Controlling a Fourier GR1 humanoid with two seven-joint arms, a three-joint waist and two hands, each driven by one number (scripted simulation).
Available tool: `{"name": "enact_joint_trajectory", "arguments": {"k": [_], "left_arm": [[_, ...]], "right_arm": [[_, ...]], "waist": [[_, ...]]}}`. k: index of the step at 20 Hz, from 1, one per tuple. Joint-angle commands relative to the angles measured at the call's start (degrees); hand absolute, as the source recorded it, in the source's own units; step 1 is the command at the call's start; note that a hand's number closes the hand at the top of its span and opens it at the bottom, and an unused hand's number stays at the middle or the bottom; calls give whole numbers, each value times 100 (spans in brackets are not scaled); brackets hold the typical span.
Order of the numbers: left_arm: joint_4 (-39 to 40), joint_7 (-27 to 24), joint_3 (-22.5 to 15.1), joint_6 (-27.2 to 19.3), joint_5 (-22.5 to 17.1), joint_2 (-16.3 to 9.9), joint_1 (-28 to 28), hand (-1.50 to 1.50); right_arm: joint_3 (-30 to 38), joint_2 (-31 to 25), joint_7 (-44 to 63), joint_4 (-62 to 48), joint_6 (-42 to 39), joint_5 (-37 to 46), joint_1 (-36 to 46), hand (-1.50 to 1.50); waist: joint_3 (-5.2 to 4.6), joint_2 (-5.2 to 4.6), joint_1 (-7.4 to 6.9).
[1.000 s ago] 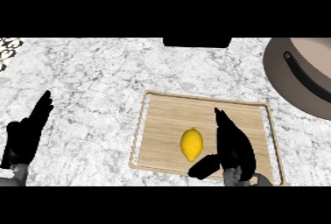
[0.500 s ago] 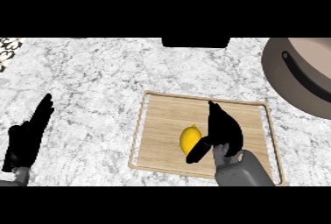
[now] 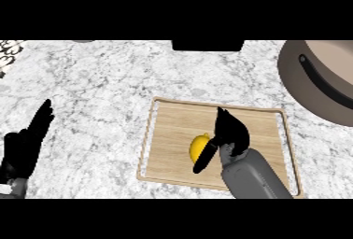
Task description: Pick the lemon from the tray and place it in the pot
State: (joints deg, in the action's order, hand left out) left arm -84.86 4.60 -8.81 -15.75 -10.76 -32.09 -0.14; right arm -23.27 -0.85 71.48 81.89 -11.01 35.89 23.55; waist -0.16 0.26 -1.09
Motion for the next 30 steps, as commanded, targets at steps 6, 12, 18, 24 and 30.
{"name": "enact_joint_trajectory", "arguments": {"k": [6, 12, 18, 24, 30], "left_arm": [[74, -38, -29, -74, 174, 177, 65, 0], [-171, 71, 90, -43, 150, 128, 127, 0], [-112, 96, 190, 179, 134, 106, 87, 0], [-151, 5, 348, 216, 124, 117, 247, 0], [-407, 280, 252, 102, 432, 245, 208, 0]], "right_arm": [[-154, 81, 1374, -573, 17, -122, 291, -150], [-349, 81, 1375, -507, -216, -340, 185, 150], [-549, 76, 1209, -286, -204, -102, 134, 150], [-260, 75, 1213, -389, -364, -321, 397, 150], [196, -905, -1434, -924, -693, -393, 1027, 150]], "waist": [[7, -22, 40], [10, -6, 31], [12, -7, 102], [12, -7, 84], [20, -37, 38]]}}
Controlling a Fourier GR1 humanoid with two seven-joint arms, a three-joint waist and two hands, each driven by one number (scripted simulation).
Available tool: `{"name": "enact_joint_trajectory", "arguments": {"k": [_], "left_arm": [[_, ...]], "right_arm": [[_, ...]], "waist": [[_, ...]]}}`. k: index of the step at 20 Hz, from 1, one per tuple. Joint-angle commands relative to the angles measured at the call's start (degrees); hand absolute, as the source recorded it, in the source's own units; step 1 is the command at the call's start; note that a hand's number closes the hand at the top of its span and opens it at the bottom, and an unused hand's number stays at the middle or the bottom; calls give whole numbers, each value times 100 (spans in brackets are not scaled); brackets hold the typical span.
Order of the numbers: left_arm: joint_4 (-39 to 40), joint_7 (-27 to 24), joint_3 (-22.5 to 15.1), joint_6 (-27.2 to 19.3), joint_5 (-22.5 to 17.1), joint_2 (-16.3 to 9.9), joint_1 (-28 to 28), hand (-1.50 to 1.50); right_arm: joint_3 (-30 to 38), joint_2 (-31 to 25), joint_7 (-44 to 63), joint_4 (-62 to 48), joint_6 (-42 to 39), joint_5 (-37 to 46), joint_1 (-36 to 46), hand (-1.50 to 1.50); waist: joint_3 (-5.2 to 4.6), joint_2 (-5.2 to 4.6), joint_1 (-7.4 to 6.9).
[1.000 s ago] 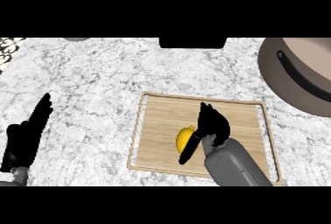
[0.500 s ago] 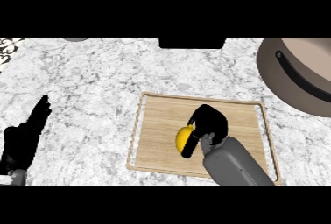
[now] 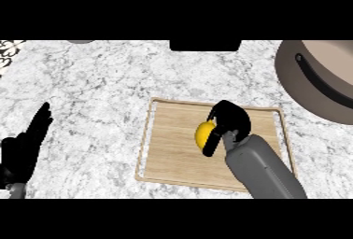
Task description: Pick the lemon from the tray and place it in the pot
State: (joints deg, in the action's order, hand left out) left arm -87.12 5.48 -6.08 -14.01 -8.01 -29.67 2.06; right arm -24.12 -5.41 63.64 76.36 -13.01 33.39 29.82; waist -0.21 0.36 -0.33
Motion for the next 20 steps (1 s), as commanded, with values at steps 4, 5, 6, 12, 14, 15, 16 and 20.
{"name": "enact_joint_trajectory", "arguments": {"k": [4, 5, 6, 12, 14, 15, 16, 20], "left_arm": [[-142, 358, 25, -21, 77, 52, -272, 0], [171, -3, 78, 77, 88, 94, -275, 0], [-4, 223, -110, -91, 255, 243, -243, 0], [-54, 345, 101, -36, 159, 121, -223, 0], [162, 32, 85, 27, 208, 158, -140, 0], [81, 9, 293, 224, -3, 3, -97, 0], [31, 62, 7, -44, 284, 248, 4, 0], [-320, 243, 166, 164, 146, 120, 84, 0]], "right_arm": [[515, -1416, -2296, -911, -760, -96, 891, 150], [477, -1529, -2436, -896, -495, 186, 928, 150], [422, -1606, -2528, -826, -404, 339, 806, 150], [413, -1903, -2050, -255, 601, 1412, 1291, 150], [579, -2228, -2024, -228, 862, 1746, 1622, 150], [557, -2223, -1899, 94, 941, 1828, 1460, 150], [701, -2321, -1743, 282, 771, 1804, 1651, 150], [1326, -2302, -2051, 392, 1377, 1597, 1313, 150]], "waist": [[26, -67, -64], [22, -67, -38], [24, -52, -13], [22, -21, 26], [18, -32, 24], [18, -7, 48], [19, 2, 70], [27, -21, 30]]}}
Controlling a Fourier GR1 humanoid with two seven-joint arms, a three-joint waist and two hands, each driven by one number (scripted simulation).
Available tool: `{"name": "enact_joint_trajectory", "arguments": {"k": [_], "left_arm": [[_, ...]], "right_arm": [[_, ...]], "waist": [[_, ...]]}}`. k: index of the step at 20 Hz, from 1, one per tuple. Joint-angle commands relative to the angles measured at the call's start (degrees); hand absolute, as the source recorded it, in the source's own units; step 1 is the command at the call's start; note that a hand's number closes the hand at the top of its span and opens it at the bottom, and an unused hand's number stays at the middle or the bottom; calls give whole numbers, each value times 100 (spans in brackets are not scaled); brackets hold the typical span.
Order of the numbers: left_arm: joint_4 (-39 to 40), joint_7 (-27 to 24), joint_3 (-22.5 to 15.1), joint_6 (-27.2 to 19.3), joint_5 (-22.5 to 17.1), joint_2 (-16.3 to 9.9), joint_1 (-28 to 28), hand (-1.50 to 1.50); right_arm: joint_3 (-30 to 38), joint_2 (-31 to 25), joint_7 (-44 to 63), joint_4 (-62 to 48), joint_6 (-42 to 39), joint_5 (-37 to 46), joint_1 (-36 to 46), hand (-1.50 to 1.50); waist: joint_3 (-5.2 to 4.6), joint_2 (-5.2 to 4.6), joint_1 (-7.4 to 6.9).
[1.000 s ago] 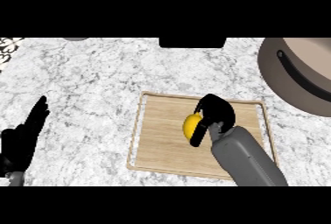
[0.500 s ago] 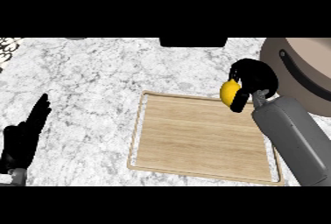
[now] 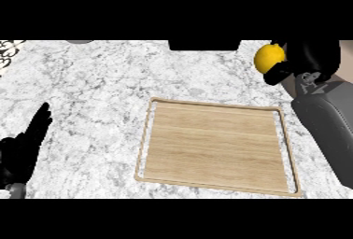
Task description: Pick the lemon from the tray and place it in the pot
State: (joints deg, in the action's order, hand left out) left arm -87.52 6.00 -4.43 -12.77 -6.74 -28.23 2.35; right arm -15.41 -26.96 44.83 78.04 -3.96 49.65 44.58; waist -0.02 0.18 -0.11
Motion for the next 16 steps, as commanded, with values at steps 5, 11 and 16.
{"name": "enact_joint_trajectory", "arguments": {"k": [5, 11, 16], "left_arm": [[-115, -26, 69, -52, 264, 143, 199, 0], [565, -130, 245, 284, 240, 234, -485, 0], [290, -5, 230, 381, 295, 275, -269, 0]], "right_arm": [[993, -198, -294, 456, 560, -126, -135, 150], [1793, -467, -1542, -1214, 1127, -314, 391, 150], [2308, -856, -2680, -2520, 1369, -540, 817, 150]], "waist": [[3, -7, 7], [1, -42, -25], [3, -55, -84]]}}
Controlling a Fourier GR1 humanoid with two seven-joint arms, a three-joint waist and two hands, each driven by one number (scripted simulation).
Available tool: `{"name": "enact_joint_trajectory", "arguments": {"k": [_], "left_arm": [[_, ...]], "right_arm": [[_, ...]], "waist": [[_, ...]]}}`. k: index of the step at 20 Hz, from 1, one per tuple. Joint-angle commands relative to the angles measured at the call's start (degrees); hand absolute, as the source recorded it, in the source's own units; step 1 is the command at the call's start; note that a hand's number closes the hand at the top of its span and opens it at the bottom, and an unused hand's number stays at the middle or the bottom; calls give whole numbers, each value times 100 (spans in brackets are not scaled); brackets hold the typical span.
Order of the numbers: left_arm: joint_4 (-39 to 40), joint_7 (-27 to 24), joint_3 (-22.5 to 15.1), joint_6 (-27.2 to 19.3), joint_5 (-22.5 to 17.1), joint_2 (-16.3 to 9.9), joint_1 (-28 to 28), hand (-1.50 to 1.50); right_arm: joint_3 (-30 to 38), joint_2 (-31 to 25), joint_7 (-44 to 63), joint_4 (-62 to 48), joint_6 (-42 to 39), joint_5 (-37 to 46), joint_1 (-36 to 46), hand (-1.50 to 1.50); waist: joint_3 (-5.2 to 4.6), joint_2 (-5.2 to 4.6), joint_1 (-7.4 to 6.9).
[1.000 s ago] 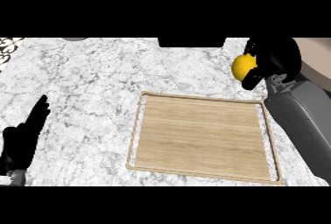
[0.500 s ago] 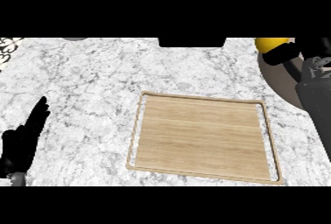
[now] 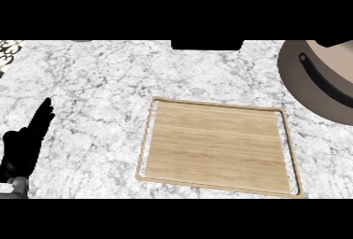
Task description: Pick the lemon from the tray and place it in the pot
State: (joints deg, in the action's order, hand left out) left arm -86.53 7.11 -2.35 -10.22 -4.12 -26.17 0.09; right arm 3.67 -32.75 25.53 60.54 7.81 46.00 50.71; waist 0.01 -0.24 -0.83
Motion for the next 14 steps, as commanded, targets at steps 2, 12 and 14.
{"name": "enact_joint_trajectory", "arguments": {"k": [2, 12, 14], "left_arm": [[-251, 378, -90, -87, 183, 141, -178, 0], [47, 31, 28, 153, 164, 177, -302, 0], [31, -11, -55, 200, 195, 216, -346, 0]], "right_arm": [[470, -308, -973, -1490, 231, -122, 665, 150], [785, -752, -2352, -3866, 962, 148, 1243, 150], [697, -701, -2390, -4110, 1112, 302, 1231, 150]], "waist": [[3, -21, -69], [11, -143, -305], [14, -174, -369]]}}
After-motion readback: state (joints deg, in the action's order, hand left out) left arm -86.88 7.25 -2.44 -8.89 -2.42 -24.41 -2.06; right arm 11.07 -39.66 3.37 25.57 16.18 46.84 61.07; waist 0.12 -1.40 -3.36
